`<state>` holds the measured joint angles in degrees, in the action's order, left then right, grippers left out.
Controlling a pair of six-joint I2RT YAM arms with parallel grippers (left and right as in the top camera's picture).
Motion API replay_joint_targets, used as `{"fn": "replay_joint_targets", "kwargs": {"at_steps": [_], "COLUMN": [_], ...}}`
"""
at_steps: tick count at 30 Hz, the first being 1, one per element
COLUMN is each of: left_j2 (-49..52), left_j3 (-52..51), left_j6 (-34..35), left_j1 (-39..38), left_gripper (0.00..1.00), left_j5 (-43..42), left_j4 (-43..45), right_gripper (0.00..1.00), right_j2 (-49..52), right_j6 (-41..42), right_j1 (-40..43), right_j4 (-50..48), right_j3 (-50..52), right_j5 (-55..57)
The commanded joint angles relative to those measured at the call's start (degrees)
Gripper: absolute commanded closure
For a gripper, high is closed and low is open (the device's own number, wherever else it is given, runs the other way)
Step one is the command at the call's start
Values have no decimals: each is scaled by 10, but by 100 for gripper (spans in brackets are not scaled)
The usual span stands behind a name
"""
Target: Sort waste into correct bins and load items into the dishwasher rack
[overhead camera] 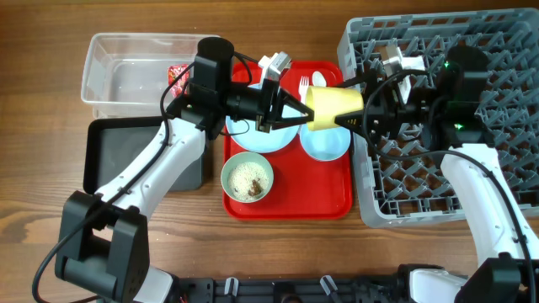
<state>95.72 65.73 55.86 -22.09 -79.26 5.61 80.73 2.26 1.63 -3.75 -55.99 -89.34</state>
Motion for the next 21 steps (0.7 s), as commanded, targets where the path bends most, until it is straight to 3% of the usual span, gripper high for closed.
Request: {"fn": "replay_joint_targets", "kwargs": {"at_steps": [1,9,11,13,14,15,17,19,21], "left_j2": [4,4,4,4,4,4,4,4,4], "left_j3": [3,3,3,3,3,3,3,3,2], "left_j6": [-1,-1,-1,-9,-46,-54,-62,-62,-80], "left_j1": [-2,-1,5,23,34,43,50,50,50], "left_gripper": [96,96,83,62,60,62,94,96,93], "left_j5": [8,27,29,31,33,50,74,75,78], "left_j4": [2,2,2,2,-2,-20,-39,-39,-43], "right_gripper": [29,37,39,42,45,50,50,49,42], "right_j2": [1,1,1,1,1,1,1,1,1], "right_j6": [9,14,19,24,41,63,69,70,77], "right_j1": [-3,-3,-3,-3,-3,-3,-3,-3,-3], "right_j4": [0,2,4,4,4,4,4,7,8], "right_j3": [-9,-9,-9,-9,-9,-9,-9,-9,-9], "right_j5": [-5,-5,-5,-1,18,40,45,49,51]}}
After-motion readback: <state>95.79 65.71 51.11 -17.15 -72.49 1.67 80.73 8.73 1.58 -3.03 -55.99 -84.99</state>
